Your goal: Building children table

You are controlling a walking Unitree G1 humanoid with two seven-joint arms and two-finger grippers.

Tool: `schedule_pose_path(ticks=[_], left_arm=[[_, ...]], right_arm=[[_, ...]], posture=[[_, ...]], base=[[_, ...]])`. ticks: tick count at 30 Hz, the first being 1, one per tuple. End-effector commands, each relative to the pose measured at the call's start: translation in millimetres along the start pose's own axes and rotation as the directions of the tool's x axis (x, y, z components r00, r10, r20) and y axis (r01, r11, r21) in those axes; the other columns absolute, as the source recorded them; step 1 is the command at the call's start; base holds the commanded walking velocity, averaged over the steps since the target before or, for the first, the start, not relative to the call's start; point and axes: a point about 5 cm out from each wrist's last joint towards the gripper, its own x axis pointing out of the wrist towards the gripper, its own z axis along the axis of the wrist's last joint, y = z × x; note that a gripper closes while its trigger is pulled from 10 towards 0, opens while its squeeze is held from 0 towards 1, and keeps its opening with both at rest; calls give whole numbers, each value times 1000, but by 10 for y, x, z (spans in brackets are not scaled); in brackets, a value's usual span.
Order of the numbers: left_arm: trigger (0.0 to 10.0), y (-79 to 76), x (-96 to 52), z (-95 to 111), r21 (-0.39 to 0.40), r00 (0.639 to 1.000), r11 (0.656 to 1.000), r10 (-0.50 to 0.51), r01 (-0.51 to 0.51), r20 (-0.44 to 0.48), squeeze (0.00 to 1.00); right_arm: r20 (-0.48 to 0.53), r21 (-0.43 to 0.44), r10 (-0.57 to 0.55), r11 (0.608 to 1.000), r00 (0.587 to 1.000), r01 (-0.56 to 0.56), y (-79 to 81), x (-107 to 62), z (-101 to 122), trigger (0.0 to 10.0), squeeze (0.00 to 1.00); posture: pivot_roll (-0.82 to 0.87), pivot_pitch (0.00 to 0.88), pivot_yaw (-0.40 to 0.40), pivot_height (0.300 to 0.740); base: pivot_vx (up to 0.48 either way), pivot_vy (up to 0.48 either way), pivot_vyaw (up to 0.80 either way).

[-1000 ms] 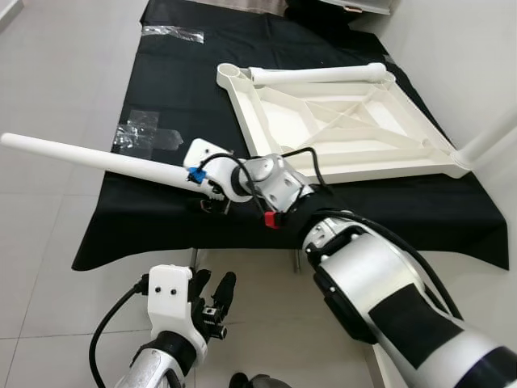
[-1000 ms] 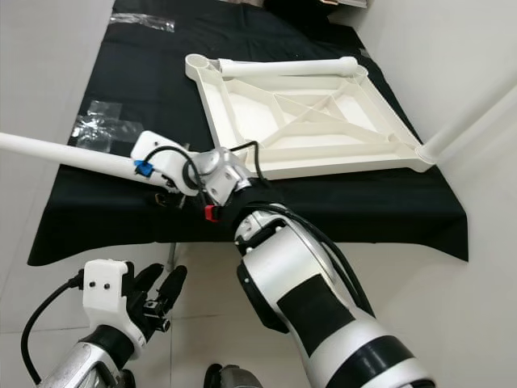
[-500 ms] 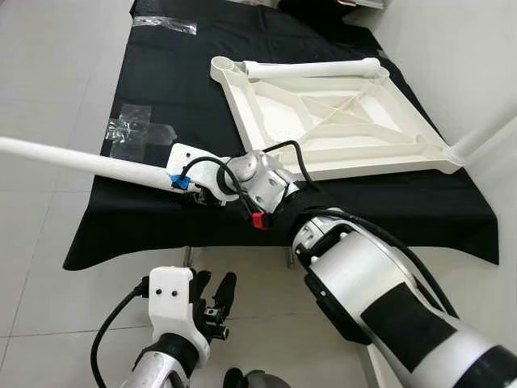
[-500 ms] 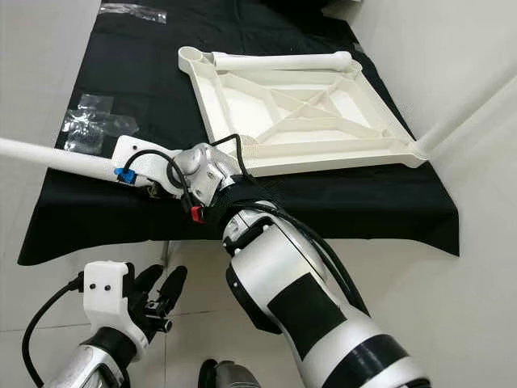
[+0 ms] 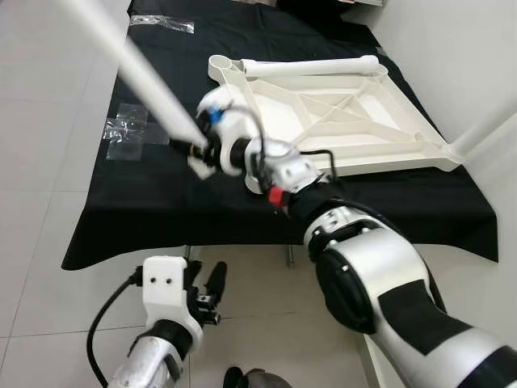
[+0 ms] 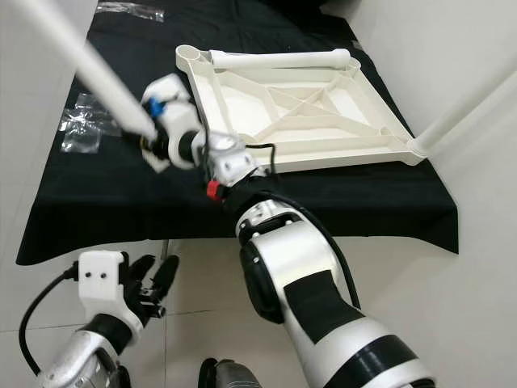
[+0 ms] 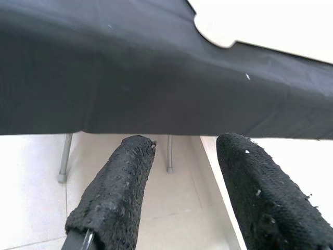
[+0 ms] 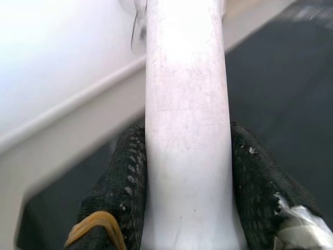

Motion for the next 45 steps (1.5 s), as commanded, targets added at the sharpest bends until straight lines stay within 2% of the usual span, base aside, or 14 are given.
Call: schedule_pose_path(ticks=[1,6,7,8,9,10,11,13,19,21,24,27,36,45], left_arm=[[10000,9,18,-28,-38,1000,999,-1,1,-8,0],[10000,88,138,198,-100,993,994,47,-36,112,31],[10000,98,193,315,-109,986,994,41,-24,161,243],[10000,98,193,315,-109,986,994,41,-24,161,243],[10000,114,249,440,-25,977,999,32,-28,210,0],[10000,131,288,542,91,967,995,23,-48,253,0],[10000,131,288,542,91,967,995,23,-48,253,0],[10000,170,354,684,322,948,939,12,-120,318,0],[10000,216,407,771,439,931,882,-2,-171,366,0],[10000,248,451,860,576,907,789,-60,-212,416,0],[10000,270,473,901,649,892,722,-100,-240,441,0],[10000,286,504,933,678,884,694,-131,-241,449,0],[10000,252,582,882,676,891,714,-174,-180,420,0],[10000,-25,641,855,644,857,765,-313,-29,410,0]], right_arm=[[52,111,-23,994,998,17,-71,-57,-17,0,0],[186,269,-90,962,978,37,-165,-196,-66,0,0],[216,326,-107,945,971,32,-162,-242,-109,0,0],[216,326,-107,945,971,32,-162,-242,-109,0,0],[232,396,-123,918,965,22,-146,-289,-161,0,0],[246,448,-135,894,960,11,-127,-332,-197,0,0],[246,448,-135,894,960,11,-127,-332,-197,0,0],[243,538,-171,843,955,14,-99,-399,-284,0,0],[243,618,-205,786,948,12,-83,-456,-337,0,0],[250,689,-218,725,944,-15,-43,-516,-370,0,0],[259,718,-216,695,942,-38,-3,-549,-379,0,0],[260,720,-212,693,942,-43,75,-604,-364,0,0],[252,755,-195,653,948,-67,210,-646,-351,0,0],[229,789,-199,612,953,-62,327,-683,-403,0,0]], posture=[[67,133,-219,740],[76,109,-201,740],[79,93,-188,740],[79,93,-188,740],[82,85,-182,740],[83,77,-177,740],[83,77,-177,740],[84,62,-169,740],[86,42,-160,740],[93,31,-157,740],[94,35,-154,740],[98,35,-154,740],[89,44,-145,740],[88,62,-148,740]], base=[[0,0,0],[0,0,0],[0,0,0],[0,0,0],[0,0,0],[0,0,0],[0,0,0],[0,0,0],[0,0,0],[0,0,0],[0,0,0],[0,0,0],[0,0,0],[0,0,0]])
